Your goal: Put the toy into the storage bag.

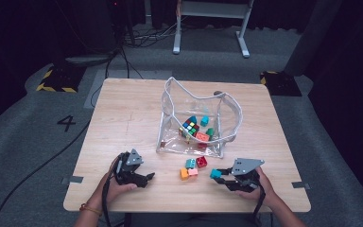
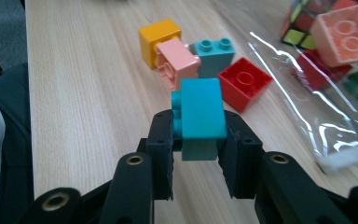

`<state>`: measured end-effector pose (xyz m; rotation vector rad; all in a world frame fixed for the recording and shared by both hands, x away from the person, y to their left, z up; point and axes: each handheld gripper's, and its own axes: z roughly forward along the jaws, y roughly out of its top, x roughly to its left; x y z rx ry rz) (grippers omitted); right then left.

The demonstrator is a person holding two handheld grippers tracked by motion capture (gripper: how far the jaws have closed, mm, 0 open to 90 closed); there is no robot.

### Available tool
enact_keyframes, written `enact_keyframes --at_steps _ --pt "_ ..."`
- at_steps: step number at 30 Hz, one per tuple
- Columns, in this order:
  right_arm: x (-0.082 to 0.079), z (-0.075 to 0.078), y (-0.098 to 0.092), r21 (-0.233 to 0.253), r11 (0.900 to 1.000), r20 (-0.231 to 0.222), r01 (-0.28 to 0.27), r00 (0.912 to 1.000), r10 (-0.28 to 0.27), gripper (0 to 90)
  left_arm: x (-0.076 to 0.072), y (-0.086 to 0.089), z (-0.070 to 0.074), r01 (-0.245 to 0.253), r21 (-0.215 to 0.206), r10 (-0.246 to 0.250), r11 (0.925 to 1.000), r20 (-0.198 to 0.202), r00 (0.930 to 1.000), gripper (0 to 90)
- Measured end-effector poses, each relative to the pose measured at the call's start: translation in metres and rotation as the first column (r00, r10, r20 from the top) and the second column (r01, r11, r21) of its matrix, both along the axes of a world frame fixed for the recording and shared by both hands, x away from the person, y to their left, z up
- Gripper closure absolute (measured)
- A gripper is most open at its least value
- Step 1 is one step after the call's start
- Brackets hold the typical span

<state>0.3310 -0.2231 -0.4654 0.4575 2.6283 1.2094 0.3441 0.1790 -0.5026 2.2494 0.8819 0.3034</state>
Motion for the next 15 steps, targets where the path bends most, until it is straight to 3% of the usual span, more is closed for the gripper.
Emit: enact_keyframes --at_steps 6,10,14,15 --pt "0.006 0.008 -0.020 0.009 0.997 0.015 0.075 0.9971 -0.075 67.3 0.000 0.000 0.000 0.000 0.001 0.000 1.0000 0.002 1.0000 14.4" --pt "0.011 0.016 -0.035 0.044 0.991 0.023 0.124 0.9919 -0.125 67.3 0.000 0.000 0.000 0.000 0.001 0.000 1.0000 0.001 1.0000 14.3" --pt "0.016 0.026 -0.050 0.065 0.983 0.031 0.171 0.9844 -0.173 67.3 0.000 0.000 0.000 -0.002 -0.003 0.002 1.0000 0.000 1.0000 14.4" --pt "0.019 0.030 -0.057 0.070 0.978 0.041 0.199 0.9785 -0.202 67.3 0.000 0.000 0.000 0.000 0.001 0.000 1.0000 0.002 1.0000 14.3"
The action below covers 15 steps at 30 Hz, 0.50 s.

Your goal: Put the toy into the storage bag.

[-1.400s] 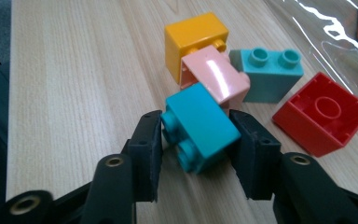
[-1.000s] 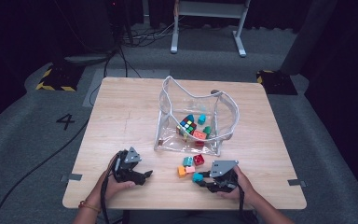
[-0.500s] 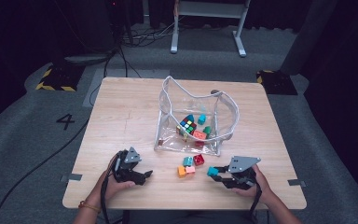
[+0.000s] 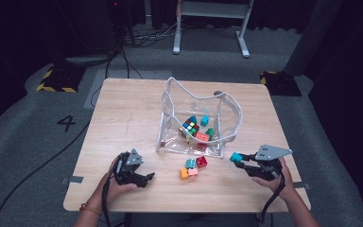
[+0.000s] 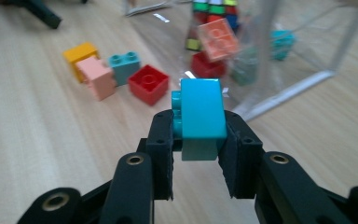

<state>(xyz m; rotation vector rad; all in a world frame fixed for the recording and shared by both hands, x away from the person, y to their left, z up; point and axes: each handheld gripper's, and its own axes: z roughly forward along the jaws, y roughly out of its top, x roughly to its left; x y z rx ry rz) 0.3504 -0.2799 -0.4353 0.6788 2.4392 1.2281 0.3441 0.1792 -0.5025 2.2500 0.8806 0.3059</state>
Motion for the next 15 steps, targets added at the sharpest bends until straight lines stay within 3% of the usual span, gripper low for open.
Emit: enact_keyframes --at_steps 4,6,8,15 --pt "0.007 0.006 -0.009 0.005 0.999 0.011 0.036 0.9993 -0.036 67.3 0.000 0.000 0.000 -0.003 -0.003 0.003 1.0000 -0.001 1.0000 14.4" --pt "0.015 0.016 -0.019 0.039 0.997 0.022 0.061 0.9978 -0.062 67.3 0.000 0.000 0.000 0.000 0.000 0.000 1.0000 0.000 1.0000 14.3" --pt "0.021 0.022 -0.023 0.040 0.997 0.037 0.073 0.9965 -0.075 67.3 0.000 0.000 0.000 0.000 0.000 0.000 1.0000 0.000 1.0000 14.3" --pt "0.041 0.041 -0.031 0.052 0.995 0.065 0.089 0.9937 -0.092 67.3 0.000 0.000 0.000 0.000 -0.002 0.000 1.0000 -0.002 1.0000 14.3"
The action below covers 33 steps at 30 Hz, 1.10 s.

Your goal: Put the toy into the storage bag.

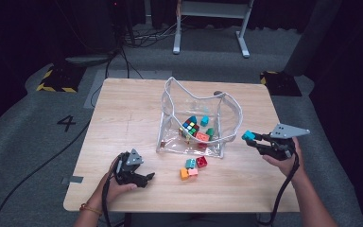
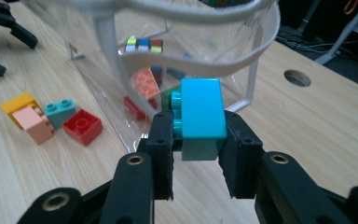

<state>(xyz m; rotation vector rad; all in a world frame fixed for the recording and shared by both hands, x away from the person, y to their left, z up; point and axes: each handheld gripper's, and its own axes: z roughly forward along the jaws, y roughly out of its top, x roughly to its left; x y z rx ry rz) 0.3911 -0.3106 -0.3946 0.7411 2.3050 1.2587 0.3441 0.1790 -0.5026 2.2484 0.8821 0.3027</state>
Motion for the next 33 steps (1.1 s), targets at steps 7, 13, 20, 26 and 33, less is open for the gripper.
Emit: enact_keyframes --at_steps 7,13,20,26,33 --pt "0.023 0.032 -0.009 0.016 1.000 0.038 0.004 0.9993 -0.004 67.5 0.000 0.000 0.000 -0.002 -0.002 0.002 1.0000 0.001 1.0000 14.4" --pt "0.038 0.053 -0.006 -0.007 1.000 0.061 0.025 0.9978 -0.025 67.5 0.000 0.000 0.000 0.000 0.000 0.000 1.0000 0.000 1.0000 14.3" --pt "0.051 0.068 0.003 -0.003 1.000 0.061 0.013 0.9981 -0.013 67.5 0.000 0.000 0.000 -0.003 -0.004 0.003 1.0000 0.000 1.0000 14.3" --pt "0.063 0.081 0.024 -0.016 1.000 0.070 -0.009 0.9975 0.010 67.5 0.000 0.000 0.000 -0.001 -0.002 0.001 1.0000 0.000 1.0000 14.3" --pt "0.072 0.089 0.046 -0.034 0.998 0.067 -0.051 0.9963 0.053 67.5 0.000 0.000 0.000 0.001 0.000 -0.001 1.0000 0.000 1.0000 14.3"
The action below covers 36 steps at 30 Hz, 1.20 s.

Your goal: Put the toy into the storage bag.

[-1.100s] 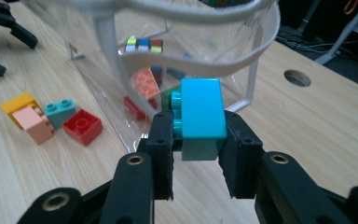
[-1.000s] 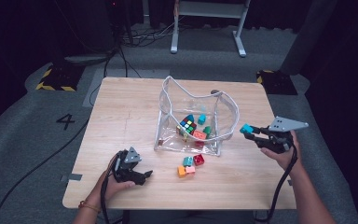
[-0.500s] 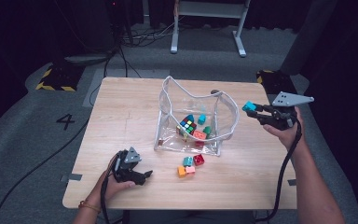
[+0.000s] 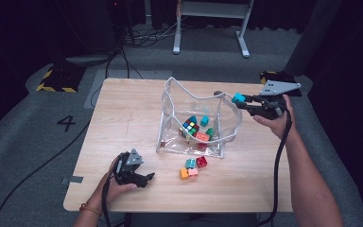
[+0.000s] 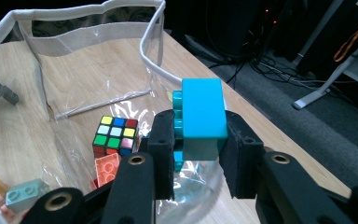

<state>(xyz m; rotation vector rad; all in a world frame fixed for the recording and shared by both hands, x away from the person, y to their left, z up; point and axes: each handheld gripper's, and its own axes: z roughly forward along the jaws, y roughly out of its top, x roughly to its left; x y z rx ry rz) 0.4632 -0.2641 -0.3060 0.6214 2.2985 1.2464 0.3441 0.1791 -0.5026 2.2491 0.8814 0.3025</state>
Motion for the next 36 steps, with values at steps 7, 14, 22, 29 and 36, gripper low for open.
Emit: enact_keyframes --at_steps 7,14,22,29,36 --pt "0.010 0.000 0.024 -0.027 0.998 -0.019 -0.062 0.9979 0.061 67.5 0.000 0.000 0.000 0.000 0.000 0.000 1.0000 0.000 1.0000 14.4" --pt "0.019 -0.005 0.054 -0.098 0.988 -0.017 -0.120 0.9928 0.119 67.5 0.000 0.000 0.000 0.000 0.000 0.000 1.0000 0.001 1.0000 14.3" --pt "0.030 -0.007 0.088 -0.160 0.973 -0.066 -0.169 0.9849 0.160 67.4 0.000 0.000 0.000 0.003 0.006 -0.003 1.0000 0.003 1.0000 14.4" --pt "0.039 -0.012 0.107 -0.210 0.957 -0.110 -0.198 0.9778 0.179 67.4 0.000 0.000 0.000 0.004 0.006 -0.004 1.0000 0.002 1.0000 14.4" --pt "0.049 -0.015 0.127 -0.238 0.945 -0.153 -0.225 0.9694 0.192 67.4 0.000 0.000 0.000 0.003 0.006 -0.003 1.0000 0.003 1.0000 14.3"
